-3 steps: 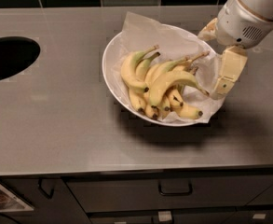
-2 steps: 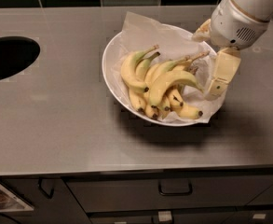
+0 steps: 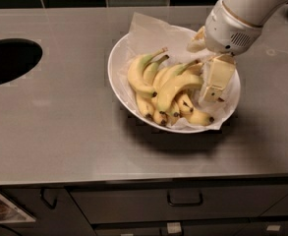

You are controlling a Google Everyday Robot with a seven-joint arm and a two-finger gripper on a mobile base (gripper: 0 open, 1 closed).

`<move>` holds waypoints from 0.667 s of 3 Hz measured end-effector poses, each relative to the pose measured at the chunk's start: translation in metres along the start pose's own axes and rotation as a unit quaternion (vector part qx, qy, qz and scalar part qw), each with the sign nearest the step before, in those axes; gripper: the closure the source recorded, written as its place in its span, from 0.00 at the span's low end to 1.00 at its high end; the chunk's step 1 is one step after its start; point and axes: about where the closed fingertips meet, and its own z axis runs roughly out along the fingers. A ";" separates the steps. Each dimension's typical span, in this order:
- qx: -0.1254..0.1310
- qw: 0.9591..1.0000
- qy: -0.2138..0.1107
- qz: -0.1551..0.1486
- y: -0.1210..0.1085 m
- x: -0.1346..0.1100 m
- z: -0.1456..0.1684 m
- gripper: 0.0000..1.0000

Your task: Pick banana from white bowl

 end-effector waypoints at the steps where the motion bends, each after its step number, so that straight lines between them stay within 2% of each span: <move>1: -0.010 1.000 -0.004 -0.006 -0.005 -0.007 0.008 0.20; 2: -0.013 1.000 -0.005 -0.006 -0.007 -0.009 0.012 0.24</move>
Offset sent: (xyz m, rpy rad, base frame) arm 0.0093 0.0114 -0.0132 0.0021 0.0565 0.0287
